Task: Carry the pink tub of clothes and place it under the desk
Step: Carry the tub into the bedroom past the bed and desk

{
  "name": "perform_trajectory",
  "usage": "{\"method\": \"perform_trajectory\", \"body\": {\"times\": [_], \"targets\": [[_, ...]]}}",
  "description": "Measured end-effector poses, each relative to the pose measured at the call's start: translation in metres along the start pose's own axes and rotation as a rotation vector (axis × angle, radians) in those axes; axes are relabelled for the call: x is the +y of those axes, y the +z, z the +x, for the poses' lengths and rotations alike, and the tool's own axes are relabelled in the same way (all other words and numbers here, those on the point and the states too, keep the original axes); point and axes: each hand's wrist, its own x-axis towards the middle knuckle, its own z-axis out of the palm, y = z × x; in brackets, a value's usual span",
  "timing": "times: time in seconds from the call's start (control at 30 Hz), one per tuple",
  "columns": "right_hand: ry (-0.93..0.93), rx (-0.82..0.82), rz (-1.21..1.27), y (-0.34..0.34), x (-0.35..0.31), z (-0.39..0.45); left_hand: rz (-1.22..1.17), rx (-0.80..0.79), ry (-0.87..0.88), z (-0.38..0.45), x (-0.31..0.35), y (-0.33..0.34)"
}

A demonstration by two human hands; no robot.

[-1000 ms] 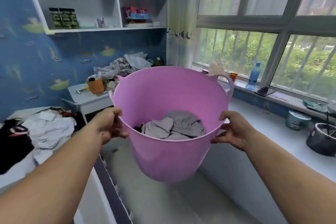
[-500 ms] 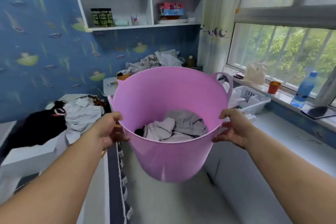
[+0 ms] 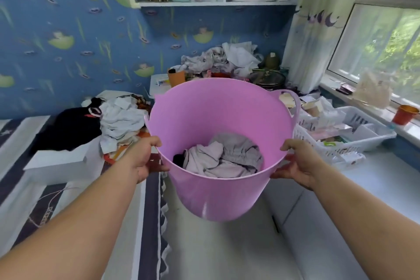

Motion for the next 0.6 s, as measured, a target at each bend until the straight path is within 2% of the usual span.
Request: {"method": "perform_trajectory", "body": {"times": [0.3, 0.6], "targets": [[0.055, 0.022, -0.041, 0.034, 0.021, 0.108, -0.015, 0.060, -0.106, 0.112, -0.014, -0.012], [0.076, 0.003, -0.022, 0.051, 0.037, 0.184, -0.014, 0.092, -0.160, 0.176, -0.025, -0.017]]}}
